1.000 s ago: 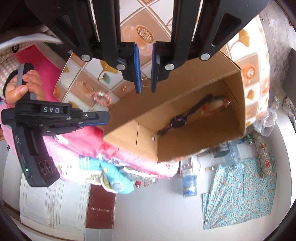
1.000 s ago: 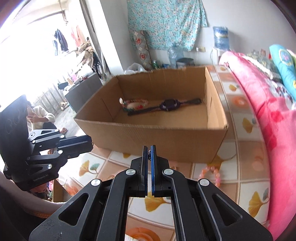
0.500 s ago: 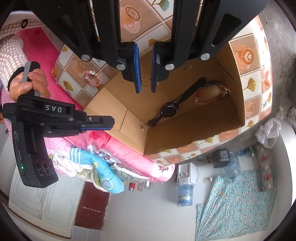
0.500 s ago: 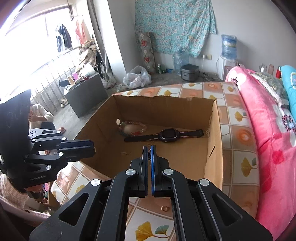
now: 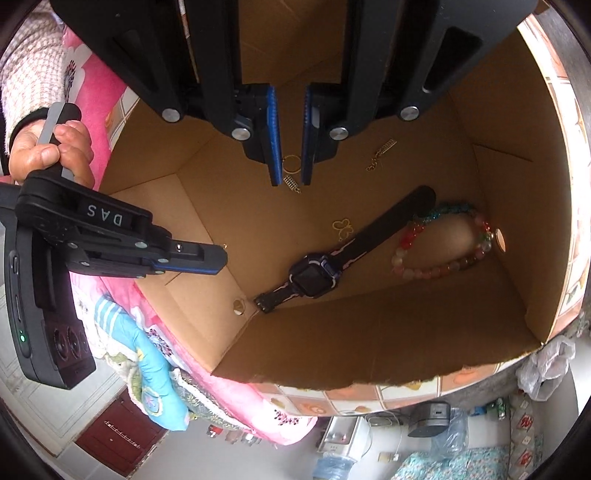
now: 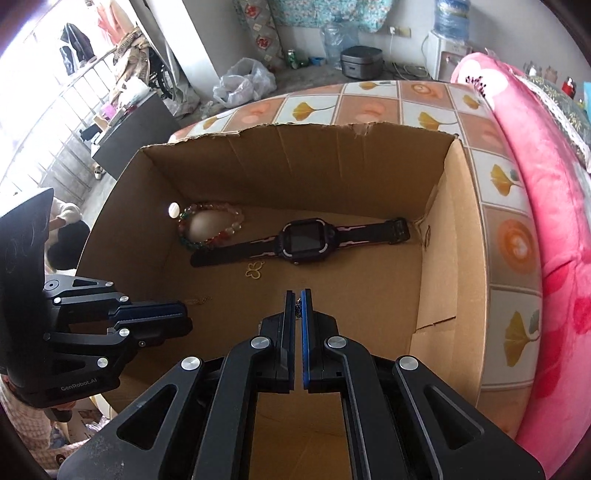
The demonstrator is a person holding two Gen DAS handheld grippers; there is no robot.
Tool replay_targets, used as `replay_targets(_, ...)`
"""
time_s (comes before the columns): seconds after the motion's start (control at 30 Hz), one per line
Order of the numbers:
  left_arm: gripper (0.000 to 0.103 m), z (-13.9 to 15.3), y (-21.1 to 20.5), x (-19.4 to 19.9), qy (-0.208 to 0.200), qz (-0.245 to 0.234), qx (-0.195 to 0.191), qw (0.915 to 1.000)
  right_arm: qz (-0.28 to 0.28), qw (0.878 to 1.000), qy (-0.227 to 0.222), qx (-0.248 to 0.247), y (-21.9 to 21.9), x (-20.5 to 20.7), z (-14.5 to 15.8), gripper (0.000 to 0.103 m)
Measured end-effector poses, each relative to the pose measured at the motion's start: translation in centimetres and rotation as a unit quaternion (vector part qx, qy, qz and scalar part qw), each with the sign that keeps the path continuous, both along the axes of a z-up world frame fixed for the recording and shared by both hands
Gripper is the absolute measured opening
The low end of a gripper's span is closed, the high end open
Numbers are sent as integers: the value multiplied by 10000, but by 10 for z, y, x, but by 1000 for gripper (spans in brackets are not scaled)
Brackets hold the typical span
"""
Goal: Organize jewelry
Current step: 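Open both grippers inside the box to drop the ring and charm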
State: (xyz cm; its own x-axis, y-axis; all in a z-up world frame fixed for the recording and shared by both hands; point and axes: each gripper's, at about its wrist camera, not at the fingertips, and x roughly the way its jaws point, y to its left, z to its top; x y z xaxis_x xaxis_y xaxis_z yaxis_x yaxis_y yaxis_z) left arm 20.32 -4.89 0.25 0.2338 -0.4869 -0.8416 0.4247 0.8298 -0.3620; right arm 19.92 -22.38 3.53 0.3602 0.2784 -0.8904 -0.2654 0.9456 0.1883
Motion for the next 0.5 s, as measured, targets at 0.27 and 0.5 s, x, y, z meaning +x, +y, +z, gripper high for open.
replay_targets(0.27, 10, -3, -2, 3, 109, 48, 89, 9999, -93, 9999, 43, 29, -3, 10, -6, 5)
replay_targets(0.5, 14, -5, 0, 5, 207, 122, 74, 9997, -107, 9999, -13, 54, -5, 10, -4, 6)
